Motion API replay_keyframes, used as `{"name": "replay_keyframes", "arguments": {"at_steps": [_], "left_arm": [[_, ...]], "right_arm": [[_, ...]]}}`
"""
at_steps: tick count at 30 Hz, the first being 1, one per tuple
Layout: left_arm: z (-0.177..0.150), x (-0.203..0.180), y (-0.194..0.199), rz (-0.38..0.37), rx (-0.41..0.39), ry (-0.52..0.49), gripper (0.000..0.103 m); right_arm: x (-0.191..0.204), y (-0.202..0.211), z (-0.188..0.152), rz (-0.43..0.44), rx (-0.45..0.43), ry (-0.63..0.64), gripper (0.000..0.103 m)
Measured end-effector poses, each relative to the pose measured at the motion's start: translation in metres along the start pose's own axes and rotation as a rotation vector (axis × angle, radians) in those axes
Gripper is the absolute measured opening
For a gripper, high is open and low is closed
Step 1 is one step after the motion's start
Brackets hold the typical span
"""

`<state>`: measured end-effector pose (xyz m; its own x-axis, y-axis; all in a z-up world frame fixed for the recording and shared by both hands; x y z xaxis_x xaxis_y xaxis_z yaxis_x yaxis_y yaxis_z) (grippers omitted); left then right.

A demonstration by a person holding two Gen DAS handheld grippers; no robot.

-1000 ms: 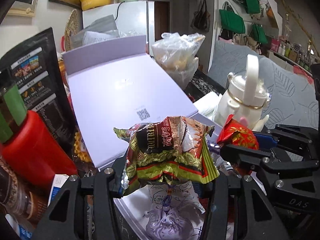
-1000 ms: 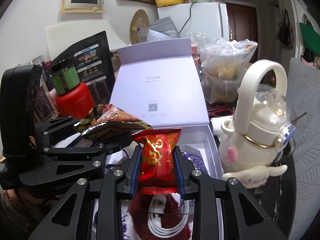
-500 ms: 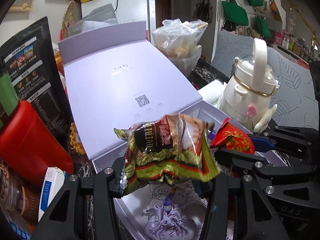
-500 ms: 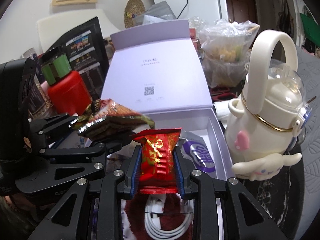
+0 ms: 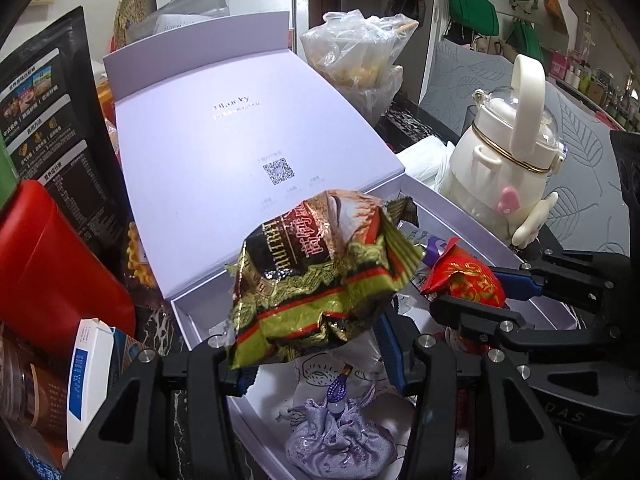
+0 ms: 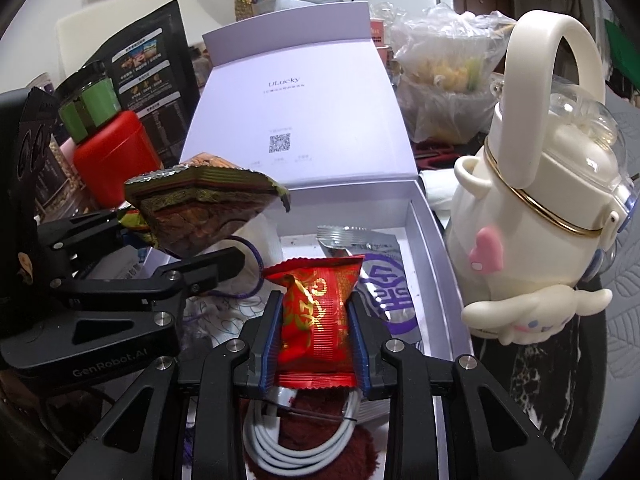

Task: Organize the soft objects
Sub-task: 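Release the snack bag into the box while right tool releases the red packet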

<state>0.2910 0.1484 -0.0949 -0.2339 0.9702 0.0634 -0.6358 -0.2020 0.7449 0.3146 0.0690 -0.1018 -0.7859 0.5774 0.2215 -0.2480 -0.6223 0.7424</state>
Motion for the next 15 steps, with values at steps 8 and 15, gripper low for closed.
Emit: {"name": "replay_keyframes", "arguments": {"at_steps": [8, 15], "left_arm": [[0.001, -0.007, 0.001, 0.033, 0.024, -0.031, 0.049], [-0.001, -0.016, 0.007, 0.072, 0.034, -0.063, 0.06]], "right_arm": [[-0.004, 0.008, -0.001, -0.034, 0.002, -0.027, 0.035], [-0.009, 0.023, -0.007, -0.054, -0.011, -0.059, 0.04]]}}
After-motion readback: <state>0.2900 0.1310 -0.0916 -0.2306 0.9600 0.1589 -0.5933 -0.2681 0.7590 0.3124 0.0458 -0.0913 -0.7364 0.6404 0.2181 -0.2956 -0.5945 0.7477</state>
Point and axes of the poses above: each gripper's, at about its wrist camera, not at the fingertips, and y roughly against the way its jaws point, x to its left, z to its top, the point moved 8 cm from there along -y, roughly the way its jaws point, and after that the axes turned 6 degrees about z, right-handed, at the moved point
